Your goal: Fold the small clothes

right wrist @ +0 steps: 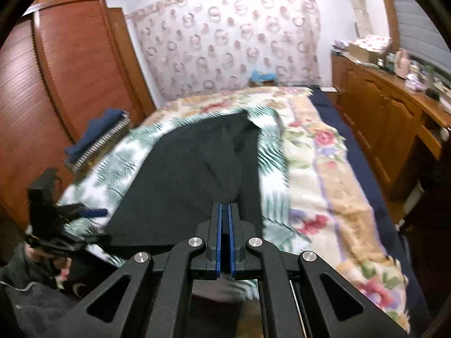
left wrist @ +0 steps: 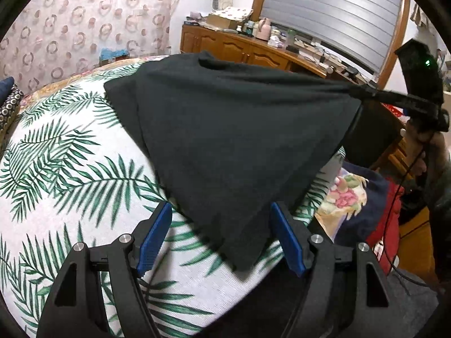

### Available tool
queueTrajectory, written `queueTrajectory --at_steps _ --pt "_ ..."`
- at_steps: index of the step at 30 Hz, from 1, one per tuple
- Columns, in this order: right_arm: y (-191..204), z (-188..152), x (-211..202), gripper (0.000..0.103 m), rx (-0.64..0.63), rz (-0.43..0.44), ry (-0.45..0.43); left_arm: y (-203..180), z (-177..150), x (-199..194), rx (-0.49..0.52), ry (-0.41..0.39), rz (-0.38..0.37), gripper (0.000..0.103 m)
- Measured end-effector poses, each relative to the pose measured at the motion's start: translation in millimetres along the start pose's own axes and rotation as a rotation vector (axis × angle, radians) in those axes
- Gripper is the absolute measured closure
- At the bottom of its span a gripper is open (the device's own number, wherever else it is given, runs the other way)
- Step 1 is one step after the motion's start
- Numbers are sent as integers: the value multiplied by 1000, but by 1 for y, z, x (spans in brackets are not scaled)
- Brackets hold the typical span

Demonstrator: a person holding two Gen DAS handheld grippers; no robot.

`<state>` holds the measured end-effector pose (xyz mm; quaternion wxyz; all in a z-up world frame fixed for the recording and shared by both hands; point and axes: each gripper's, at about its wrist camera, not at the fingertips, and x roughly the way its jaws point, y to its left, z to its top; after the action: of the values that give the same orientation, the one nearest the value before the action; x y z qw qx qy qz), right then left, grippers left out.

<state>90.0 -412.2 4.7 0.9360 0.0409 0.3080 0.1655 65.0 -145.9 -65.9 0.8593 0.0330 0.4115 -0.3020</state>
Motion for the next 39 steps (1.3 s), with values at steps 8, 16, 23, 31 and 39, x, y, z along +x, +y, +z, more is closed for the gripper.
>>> queueTrajectory --at_steps 8,16,23,31,39 --pt "-15 -47 44 99 12 -111 131 -5 -12 6 8 31 2 30" --pt "-14 -48 56 58 20 -112 112 -11 -14 5 14 24 -20 66" --pt "0 -44 59 55 -8 -110 114 -13 -13 6 24 25 -3 66" --pt "12 -43 62 70 -61 -115 129 -13 -12 7 27 24 1 66" --pt "12 -41 65 95 -57 -29 148 -19 -12 10 68 30 31 91"
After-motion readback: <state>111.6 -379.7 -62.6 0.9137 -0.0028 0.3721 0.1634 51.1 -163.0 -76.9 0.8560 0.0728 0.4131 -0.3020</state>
